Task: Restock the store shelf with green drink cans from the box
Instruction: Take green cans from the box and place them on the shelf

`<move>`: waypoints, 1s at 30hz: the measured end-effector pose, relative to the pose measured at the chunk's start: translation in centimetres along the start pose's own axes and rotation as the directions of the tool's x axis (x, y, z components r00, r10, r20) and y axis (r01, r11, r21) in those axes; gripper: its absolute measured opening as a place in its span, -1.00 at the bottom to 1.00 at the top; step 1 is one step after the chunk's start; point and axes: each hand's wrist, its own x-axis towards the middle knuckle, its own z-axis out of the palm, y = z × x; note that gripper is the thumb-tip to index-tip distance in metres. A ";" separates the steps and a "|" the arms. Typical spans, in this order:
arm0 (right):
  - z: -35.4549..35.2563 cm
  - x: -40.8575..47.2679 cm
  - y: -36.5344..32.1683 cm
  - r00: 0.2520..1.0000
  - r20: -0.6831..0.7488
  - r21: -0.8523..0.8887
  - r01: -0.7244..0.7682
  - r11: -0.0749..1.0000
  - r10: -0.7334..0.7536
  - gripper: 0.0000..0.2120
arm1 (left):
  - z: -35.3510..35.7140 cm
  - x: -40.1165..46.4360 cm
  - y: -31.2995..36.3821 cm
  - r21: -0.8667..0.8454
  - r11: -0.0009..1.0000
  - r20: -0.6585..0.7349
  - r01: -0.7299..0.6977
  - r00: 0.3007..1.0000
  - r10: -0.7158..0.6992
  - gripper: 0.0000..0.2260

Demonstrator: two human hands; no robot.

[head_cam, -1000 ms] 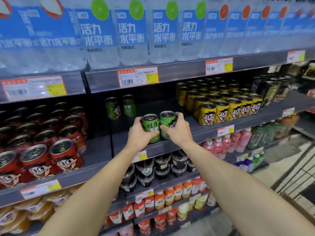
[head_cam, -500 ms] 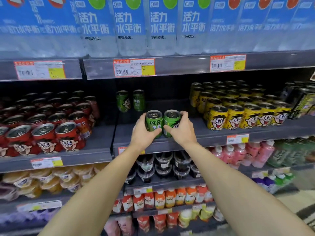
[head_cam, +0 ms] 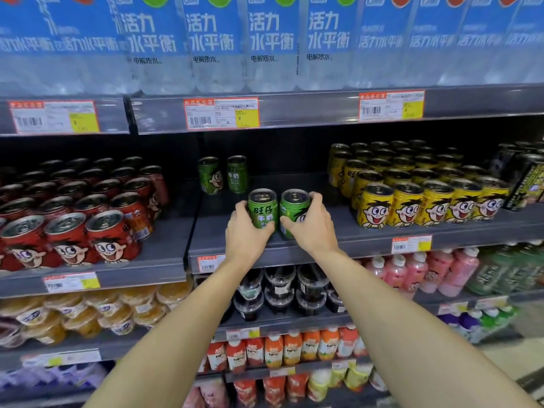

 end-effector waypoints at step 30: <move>1.0 0.5 1.6 0.997 -0.058 -0.079 0.046 0.996 -0.050 -0.20 | 7.6 14.2 1.4 -0.087 0.963 -0.107 0.256 0.958 -0.265 -0.61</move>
